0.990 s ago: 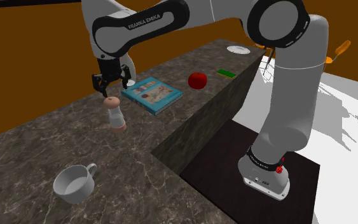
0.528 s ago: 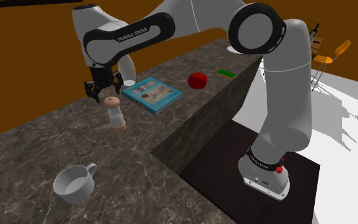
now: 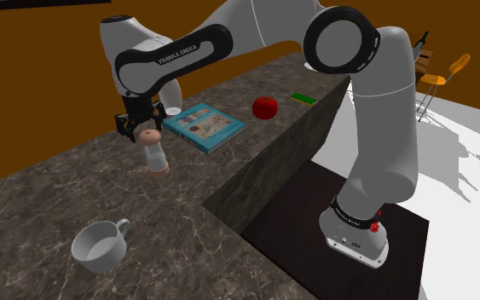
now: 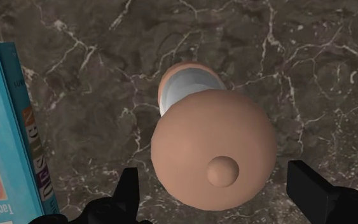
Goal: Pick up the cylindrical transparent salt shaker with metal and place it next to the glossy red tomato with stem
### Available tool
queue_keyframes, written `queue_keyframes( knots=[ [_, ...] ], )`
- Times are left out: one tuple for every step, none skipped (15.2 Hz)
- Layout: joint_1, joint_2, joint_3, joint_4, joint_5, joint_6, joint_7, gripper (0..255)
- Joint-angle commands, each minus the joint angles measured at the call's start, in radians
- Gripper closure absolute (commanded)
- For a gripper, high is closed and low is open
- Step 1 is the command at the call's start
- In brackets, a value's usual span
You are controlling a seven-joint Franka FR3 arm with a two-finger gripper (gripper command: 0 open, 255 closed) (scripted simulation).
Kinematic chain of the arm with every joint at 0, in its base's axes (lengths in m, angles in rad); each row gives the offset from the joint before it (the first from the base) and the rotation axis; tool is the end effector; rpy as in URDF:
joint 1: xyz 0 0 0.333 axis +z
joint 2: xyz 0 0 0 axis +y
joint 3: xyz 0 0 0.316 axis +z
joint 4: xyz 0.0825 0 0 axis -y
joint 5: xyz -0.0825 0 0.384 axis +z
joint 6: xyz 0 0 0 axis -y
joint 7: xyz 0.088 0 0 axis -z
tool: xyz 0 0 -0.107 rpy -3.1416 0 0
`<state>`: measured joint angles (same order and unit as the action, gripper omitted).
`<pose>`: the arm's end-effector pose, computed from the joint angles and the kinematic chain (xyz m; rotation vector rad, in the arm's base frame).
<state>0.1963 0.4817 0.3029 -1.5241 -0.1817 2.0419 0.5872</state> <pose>0.6280 0.2951 0.3960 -3.1311 0.0732 -0.1014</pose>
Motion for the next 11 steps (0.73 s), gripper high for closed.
queue_keyframes(
  knots=[
    [0.000,0.000,0.000,0.000,0.000,0.000,0.000,0],
    [0.000,0.000,0.000,0.000,0.000,0.000,0.000,0],
    [0.000,0.000,0.000,0.000,0.000,0.000,0.000,0],
    [0.000,0.000,0.000,0.000,0.000,0.000,0.000,255],
    [0.000,0.000,0.000,0.000,0.000,0.000,0.000,255],
    [0.000,0.000,0.000,-0.001,0.000,0.000,0.000,255],
    [0.000,-0.001,0.000,-0.001,0.000,0.001,0.000,255],
    [0.000,-0.001,0.000,-0.001,0.000,0.001,0.000,255],
    [0.000,0.000,0.000,-0.001,0.000,0.001,0.000,255],
    [0.000,0.000,0.000,-0.001,0.000,0.001,0.000,255],
    [0.000,0.000,0.000,-0.002,0.000,0.002,0.000,255]
  ],
)
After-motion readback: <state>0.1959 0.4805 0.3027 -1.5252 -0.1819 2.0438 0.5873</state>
